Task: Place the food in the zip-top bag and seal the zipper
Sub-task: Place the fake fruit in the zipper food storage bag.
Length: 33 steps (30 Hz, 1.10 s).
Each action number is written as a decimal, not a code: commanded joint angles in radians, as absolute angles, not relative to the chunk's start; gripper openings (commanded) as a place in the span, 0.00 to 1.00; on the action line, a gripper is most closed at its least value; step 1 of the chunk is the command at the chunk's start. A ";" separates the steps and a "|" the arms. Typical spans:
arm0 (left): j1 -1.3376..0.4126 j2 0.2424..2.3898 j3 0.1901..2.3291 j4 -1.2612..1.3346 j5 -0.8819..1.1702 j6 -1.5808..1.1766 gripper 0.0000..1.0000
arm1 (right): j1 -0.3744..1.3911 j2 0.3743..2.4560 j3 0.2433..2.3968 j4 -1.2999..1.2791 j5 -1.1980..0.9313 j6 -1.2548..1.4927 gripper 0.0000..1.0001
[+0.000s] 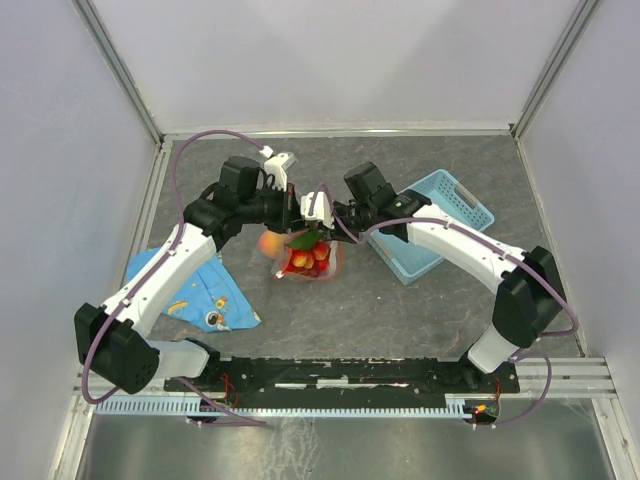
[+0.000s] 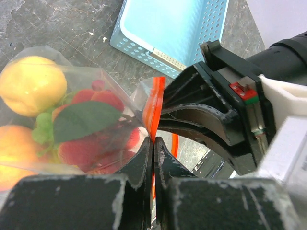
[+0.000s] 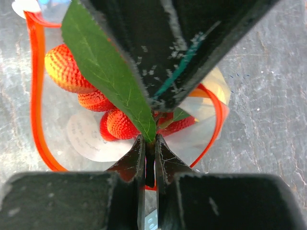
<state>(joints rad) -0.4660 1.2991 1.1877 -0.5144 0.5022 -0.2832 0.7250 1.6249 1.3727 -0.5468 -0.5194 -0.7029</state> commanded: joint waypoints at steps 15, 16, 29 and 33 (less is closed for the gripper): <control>-0.463 1.269 1.189 -0.457 0.534 -0.308 0.03 | 0.731 1.653 1.274 -0.277 -0.227 -0.485 0.18; -0.462 1.268 1.189 -0.456 0.534 -0.308 0.03 | 0.735 1.655 1.275 -0.282 -0.226 -0.482 0.21; -0.463 1.272 1.187 -0.457 0.515 -0.317 0.03 | 0.748 1.442 1.232 -0.280 -0.286 -0.401 0.43; -0.462 1.270 1.187 -0.456 0.508 -0.318 0.03 | 0.747 1.370 1.203 -0.323 -0.239 -0.370 0.45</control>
